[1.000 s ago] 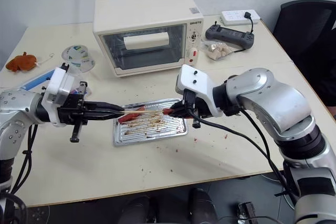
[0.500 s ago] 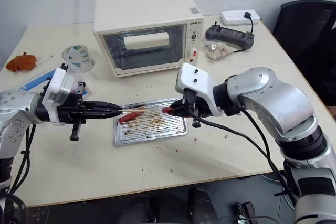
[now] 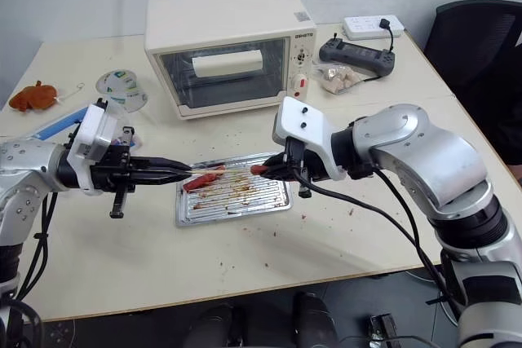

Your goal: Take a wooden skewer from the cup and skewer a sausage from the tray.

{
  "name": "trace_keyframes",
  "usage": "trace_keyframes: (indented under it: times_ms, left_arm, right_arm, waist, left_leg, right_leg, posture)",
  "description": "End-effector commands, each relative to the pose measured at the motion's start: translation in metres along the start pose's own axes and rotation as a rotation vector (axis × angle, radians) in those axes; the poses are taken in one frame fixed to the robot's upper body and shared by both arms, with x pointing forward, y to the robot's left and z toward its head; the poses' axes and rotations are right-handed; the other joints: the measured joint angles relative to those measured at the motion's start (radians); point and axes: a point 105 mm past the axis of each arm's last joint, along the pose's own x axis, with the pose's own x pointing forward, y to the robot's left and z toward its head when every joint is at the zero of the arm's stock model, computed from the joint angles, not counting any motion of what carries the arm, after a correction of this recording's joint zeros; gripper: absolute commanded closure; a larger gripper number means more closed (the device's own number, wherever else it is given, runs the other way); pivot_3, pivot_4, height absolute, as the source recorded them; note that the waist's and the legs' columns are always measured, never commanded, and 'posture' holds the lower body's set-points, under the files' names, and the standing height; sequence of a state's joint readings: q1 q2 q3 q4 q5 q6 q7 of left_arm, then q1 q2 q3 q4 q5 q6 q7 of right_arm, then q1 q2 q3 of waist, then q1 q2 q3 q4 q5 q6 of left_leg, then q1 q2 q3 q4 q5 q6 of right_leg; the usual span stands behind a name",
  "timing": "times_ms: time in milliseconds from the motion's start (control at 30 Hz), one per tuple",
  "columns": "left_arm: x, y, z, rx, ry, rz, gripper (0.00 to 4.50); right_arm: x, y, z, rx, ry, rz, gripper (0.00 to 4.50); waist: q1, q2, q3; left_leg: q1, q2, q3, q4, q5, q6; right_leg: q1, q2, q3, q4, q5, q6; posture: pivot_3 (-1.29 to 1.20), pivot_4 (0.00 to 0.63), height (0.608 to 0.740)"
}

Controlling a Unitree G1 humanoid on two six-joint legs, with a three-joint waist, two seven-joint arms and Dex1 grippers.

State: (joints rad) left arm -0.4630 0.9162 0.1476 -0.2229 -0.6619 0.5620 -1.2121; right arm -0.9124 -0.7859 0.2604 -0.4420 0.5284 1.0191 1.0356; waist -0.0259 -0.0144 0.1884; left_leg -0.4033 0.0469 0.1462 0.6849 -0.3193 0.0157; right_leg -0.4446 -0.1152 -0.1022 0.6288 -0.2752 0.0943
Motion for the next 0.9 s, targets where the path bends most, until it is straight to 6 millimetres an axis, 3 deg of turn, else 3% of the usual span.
trace_keyframes:
  times_ms: [33,433,900]
  left_arm:
    - [0.000,-0.001,0.011,0.048,-0.013,-0.005,4.50]
    - [-0.001,-0.003,0.014,0.042,-0.018,-0.015,4.50]
    - [0.004,-0.004,0.014,0.037,-0.024,-0.038,4.50]
  right_arm:
    - [-0.006,-0.002,0.002,-0.033,-0.003,-0.027,4.42]
    - [-0.005,-0.001,-0.004,-0.030,-0.030,-0.033,4.42]
    - [-0.001,0.002,0.011,-0.029,-0.080,-0.018,4.42]
  waist:
    - [0.000,0.000,0.000]
    - [0.000,0.000,0.000]
    - [0.000,0.000,0.000]
  left_leg:
    - [0.000,0.000,0.000,0.000,0.000,0.000]
    - [0.000,0.000,0.000,0.000,0.000,0.000]
    - [0.000,0.000,0.000,0.001,0.000,0.000]
  right_leg:
    - [0.000,0.000,0.000,0.000,0.000,0.000]
    - [0.000,0.000,0.000,0.000,0.000,0.000]
    - [0.000,0.000,0.000,0.000,0.000,0.000]
  posture:
    - [0.00,0.150,0.740]
    - [0.00,0.150,0.740]
    - [0.00,0.150,0.740]
